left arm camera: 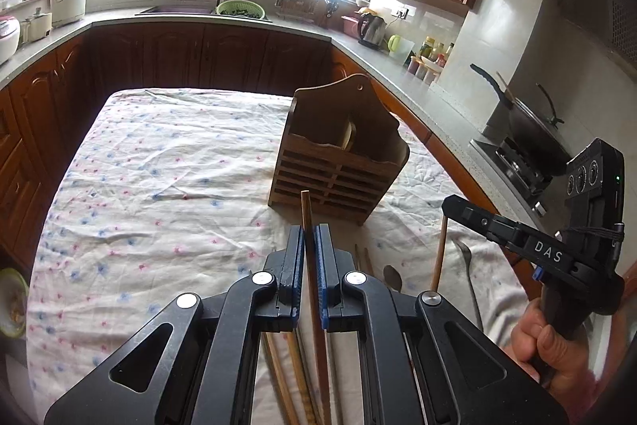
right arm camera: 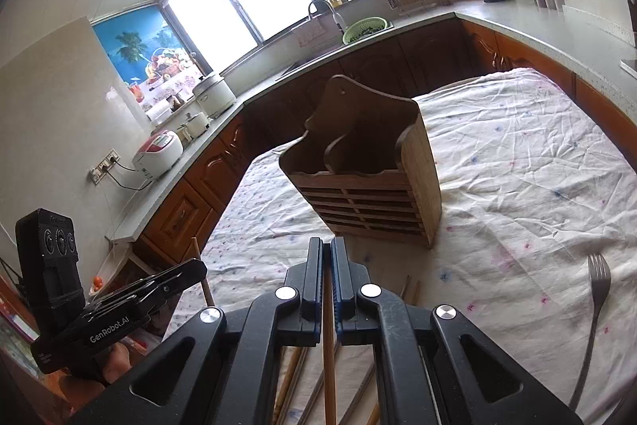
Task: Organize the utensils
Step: 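Lift the wooden chopstick with the right gripper over the wooden holder, then lower the chopstick into the holder and open the right gripper, then reach the right gripper back to the chopsticks and grasp another, then lift the chopstick with the right gripper and carry it over the holder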
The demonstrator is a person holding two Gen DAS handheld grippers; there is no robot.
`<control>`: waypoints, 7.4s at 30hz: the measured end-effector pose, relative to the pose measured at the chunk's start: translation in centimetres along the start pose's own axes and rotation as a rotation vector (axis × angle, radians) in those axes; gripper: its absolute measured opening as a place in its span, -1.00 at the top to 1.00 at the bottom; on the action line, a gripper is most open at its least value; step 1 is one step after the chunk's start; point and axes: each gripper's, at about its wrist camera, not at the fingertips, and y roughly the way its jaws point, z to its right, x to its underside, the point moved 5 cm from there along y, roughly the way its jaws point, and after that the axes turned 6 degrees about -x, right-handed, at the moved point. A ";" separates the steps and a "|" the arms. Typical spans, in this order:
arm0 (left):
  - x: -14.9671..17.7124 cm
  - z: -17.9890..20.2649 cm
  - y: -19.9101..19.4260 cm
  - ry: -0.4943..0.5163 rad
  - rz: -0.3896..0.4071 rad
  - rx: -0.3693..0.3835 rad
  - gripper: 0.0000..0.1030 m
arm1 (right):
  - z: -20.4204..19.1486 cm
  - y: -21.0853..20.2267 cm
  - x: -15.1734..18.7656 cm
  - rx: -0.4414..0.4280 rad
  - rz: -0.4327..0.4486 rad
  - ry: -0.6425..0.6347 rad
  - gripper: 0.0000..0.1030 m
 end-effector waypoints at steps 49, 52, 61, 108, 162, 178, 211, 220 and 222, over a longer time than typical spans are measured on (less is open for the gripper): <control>-17.0 -0.5 -4.8 -0.091 0.412 0.020 0.91 | -3.0 -7.5 -17.1 0.098 0.505 -0.178 0.93; -18.4 -0.8 -3.0 -0.113 0.424 0.006 0.91 | -2.3 -6.5 -17.8 0.125 0.513 -0.195 0.93; -17.2 -2.2 5.2 -0.189 0.370 -0.042 0.91 | 2.2 -0.9 -15.1 0.145 0.482 -0.153 0.92; -6.0 -3.9 5.1 -0.183 0.167 -0.144 -0.90 | 6.3 -1.7 -7.2 0.074 0.300 0.087 -0.91; 5.4 -3.0 8.3 -0.020 -0.154 -0.190 -0.37 | 6.6 0.3 6.9 0.173 -0.053 0.065 -0.63; 4.3 -1.3 15.0 0.078 -0.272 -0.173 -0.05 | 8.4 4.3 7.2 0.184 -0.160 0.069 -0.18; 1.4 -0.3 5.2 0.026 -0.054 -0.073 0.92 | 5.5 1.3 4.9 0.181 -0.071 -0.028 0.83; 0.6 -0.9 0.1 0.000 0.037 -0.060 0.92 | 3.1 -0.4 3.8 0.172 -0.019 -0.085 0.83; 0.6 -1.1 -0.9 -0.006 0.054 -0.055 0.92 | 2.5 -0.8 3.6 0.167 -0.008 -0.096 0.83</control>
